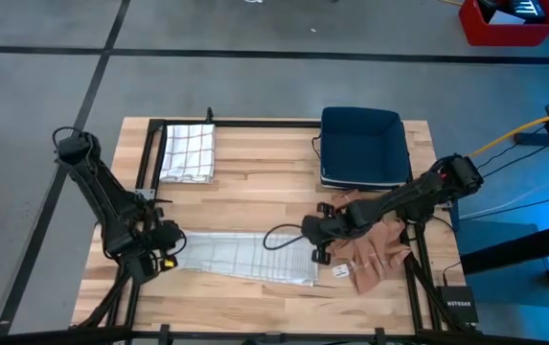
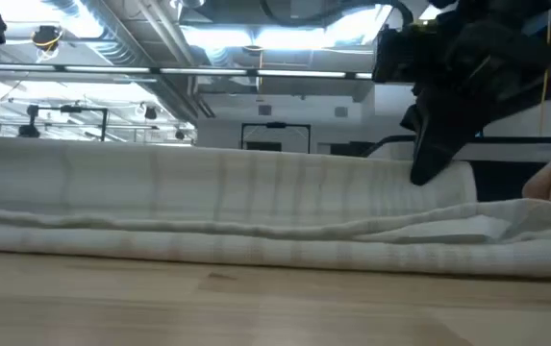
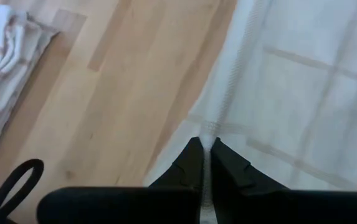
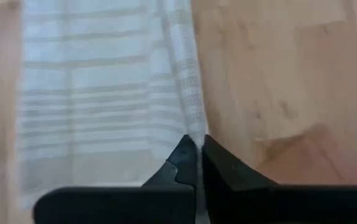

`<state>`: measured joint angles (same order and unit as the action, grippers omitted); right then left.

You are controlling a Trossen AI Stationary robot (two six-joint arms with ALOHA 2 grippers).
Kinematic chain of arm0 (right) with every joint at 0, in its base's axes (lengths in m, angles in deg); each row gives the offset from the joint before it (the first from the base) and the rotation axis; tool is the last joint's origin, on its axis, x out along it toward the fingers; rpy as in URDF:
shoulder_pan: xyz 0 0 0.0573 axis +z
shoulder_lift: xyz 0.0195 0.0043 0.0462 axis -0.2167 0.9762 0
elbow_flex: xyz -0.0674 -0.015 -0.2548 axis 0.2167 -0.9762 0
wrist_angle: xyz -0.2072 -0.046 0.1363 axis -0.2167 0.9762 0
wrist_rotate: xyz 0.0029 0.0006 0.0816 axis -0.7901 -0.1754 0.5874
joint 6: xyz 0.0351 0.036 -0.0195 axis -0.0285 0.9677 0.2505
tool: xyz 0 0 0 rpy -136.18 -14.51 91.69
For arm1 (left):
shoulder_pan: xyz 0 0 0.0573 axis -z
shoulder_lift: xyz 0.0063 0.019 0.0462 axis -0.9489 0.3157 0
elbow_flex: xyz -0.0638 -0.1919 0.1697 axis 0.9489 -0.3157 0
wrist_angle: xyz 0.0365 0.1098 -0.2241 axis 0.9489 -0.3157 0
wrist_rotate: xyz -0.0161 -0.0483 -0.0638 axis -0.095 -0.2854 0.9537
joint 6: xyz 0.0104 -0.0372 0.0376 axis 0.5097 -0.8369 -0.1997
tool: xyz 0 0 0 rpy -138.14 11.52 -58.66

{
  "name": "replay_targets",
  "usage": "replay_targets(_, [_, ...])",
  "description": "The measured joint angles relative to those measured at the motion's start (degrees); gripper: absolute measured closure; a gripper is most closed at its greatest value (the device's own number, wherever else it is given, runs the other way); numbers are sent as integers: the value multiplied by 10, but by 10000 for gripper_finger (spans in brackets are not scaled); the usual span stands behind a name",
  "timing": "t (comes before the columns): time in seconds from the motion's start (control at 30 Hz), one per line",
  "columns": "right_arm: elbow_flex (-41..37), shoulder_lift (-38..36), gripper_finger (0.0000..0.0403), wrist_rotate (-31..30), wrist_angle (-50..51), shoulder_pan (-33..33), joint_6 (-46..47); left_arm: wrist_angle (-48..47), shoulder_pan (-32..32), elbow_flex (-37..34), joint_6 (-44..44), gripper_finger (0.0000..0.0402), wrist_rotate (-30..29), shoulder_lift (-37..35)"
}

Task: Fold towel
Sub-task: Fold the white towel on the table

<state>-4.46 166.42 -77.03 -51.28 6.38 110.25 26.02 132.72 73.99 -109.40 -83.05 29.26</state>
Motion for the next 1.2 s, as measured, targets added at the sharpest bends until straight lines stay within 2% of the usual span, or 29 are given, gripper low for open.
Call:
replay_targets(0.27, [-1, 0, 371, 28, -53, 2, 30, -6, -23, -2, 2, 382, 20, 0])
replay_targets(0.4, [-1, 0, 334, 25, -52, 2, 31, -12, -39, -2, -1, 327, 23, 0])
replay_targets(0.6, [-1, 0, 251, -22, -9, 1, 49, -44, -73, 12, 2, 226, 37, -25])
replay_targets(0.73, [12, 0, 213, -24, 46, -3, 50, -95, -94, 57, -4, 194, 28, -57])
replay_targets(0.8, [19, 0, 203, -31, 69, -2, 50, -96, -101, 72, -5, 189, -4, -72])
replay_targets(0.93, [16, 1, 197, -49, 47, -1, 64, 8, -119, 63, 27, 188, -122, -84])
replay_targets(1.07, [15, 4, 196, -26, 17, -7, 59, 150, -151, 28, 143, 188, -135, -74])
replay_targets(1.2, [15, 1, 196, 24, 25, 6, 108, 288, -169, -13, 241, 188, -134, -49])
